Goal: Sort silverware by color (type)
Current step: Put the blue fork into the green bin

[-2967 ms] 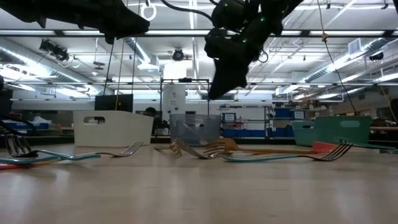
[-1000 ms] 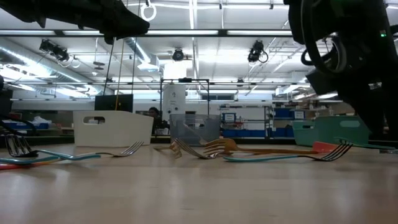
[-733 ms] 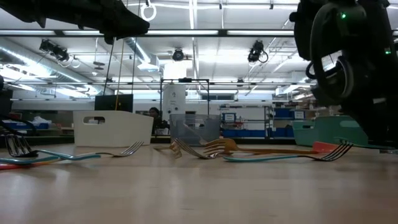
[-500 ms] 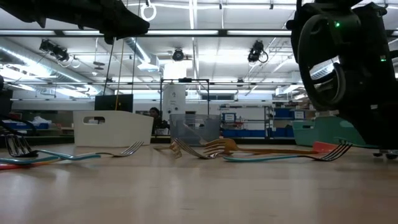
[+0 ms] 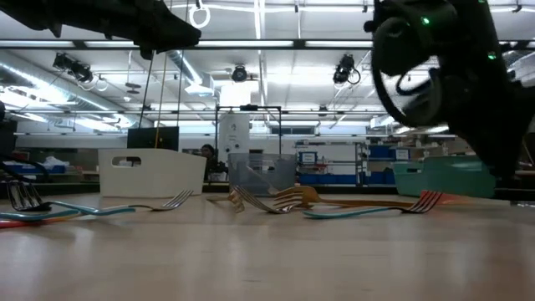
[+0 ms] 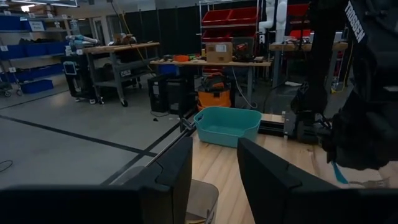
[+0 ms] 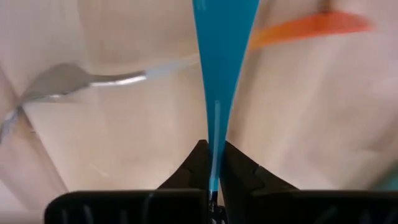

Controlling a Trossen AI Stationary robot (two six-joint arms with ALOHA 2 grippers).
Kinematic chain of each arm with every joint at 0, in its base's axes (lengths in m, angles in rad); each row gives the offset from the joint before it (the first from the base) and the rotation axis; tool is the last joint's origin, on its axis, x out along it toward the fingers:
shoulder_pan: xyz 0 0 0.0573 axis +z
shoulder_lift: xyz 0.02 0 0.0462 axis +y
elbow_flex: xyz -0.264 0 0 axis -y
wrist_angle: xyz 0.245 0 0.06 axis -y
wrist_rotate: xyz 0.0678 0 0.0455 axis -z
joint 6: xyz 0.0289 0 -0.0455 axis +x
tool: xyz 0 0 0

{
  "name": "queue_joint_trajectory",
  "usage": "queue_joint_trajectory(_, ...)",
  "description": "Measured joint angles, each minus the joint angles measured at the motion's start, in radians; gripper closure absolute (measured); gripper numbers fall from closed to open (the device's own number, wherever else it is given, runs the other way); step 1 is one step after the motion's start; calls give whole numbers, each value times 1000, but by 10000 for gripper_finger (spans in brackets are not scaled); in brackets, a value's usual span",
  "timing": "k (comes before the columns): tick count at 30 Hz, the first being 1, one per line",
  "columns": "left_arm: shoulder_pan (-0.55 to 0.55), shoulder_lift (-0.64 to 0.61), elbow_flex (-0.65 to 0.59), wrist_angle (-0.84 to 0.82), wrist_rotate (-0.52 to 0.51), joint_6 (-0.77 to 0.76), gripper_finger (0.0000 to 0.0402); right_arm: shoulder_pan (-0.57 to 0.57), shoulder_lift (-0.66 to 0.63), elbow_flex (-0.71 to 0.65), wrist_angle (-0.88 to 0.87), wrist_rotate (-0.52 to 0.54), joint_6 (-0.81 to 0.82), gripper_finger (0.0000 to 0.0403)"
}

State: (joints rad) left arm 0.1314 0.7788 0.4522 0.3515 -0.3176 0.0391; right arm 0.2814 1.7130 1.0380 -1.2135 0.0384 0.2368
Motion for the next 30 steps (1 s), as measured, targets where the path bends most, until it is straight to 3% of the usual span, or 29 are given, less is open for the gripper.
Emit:
queue_joint_trajectory(6, 0, 0, 0, -6, 0, 0, 265, -67, -52, 110, -72, 178, 27, 370)
queue_joint_trajectory(13, 0, 0, 0, -9, 0, 0, 265, -197, -163, 137, -112, 402, 182, 370)
queue_joint_trajectory(22, 0, 0, 0, -13, 0, 0, 265, -443, -274, 130, -113, 475, 293, 369)
queue_joint_trajectory(30, 0, 0, 0, -13, 0, -1, 265, -683, -272, 130, -83, 485, 235, 368)
